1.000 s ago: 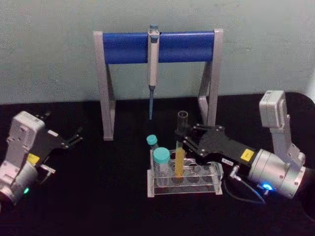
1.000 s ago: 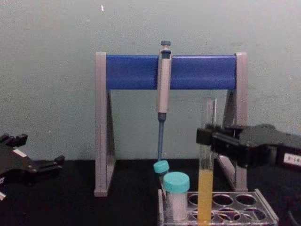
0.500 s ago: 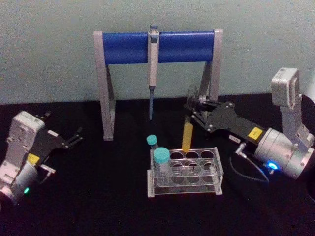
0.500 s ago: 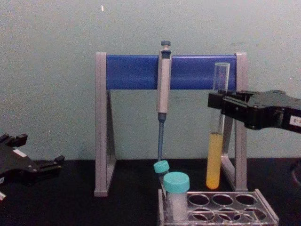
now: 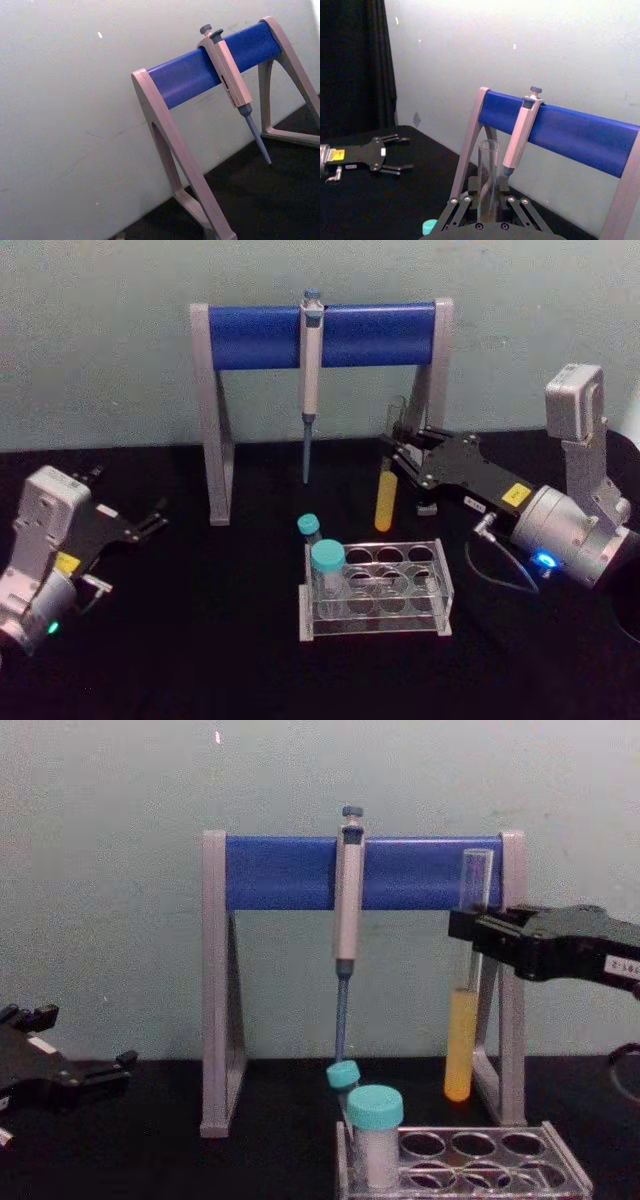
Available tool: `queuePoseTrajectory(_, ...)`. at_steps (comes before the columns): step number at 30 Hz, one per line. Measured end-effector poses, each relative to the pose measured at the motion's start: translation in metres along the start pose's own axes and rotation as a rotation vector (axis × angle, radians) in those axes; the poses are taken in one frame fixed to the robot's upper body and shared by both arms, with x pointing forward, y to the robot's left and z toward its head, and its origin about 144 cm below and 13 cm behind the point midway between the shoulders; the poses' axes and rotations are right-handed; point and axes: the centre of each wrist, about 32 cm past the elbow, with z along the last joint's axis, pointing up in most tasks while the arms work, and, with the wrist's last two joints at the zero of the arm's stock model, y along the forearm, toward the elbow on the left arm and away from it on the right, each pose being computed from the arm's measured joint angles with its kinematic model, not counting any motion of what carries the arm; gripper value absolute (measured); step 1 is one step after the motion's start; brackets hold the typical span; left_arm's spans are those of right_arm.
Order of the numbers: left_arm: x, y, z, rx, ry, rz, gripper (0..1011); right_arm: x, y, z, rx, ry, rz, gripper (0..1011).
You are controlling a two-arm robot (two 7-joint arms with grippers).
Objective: Pick up the test tube from the test tube rack, shake it, then place it back into the test tube rack.
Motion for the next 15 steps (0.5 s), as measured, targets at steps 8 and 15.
queuePoseTrajectory(8,0.0,0.0,0.0,0.0,0.0,0.0,1001,0.004,-0.001,0.002,0.004,-0.008,-0.018,238)
queuePoseTrajectory(15,0.0,0.0,0.0,0.0,0.0,0.0,1001,0.003,-0.017,0.004,-0.013,-0.014,-0.04,238)
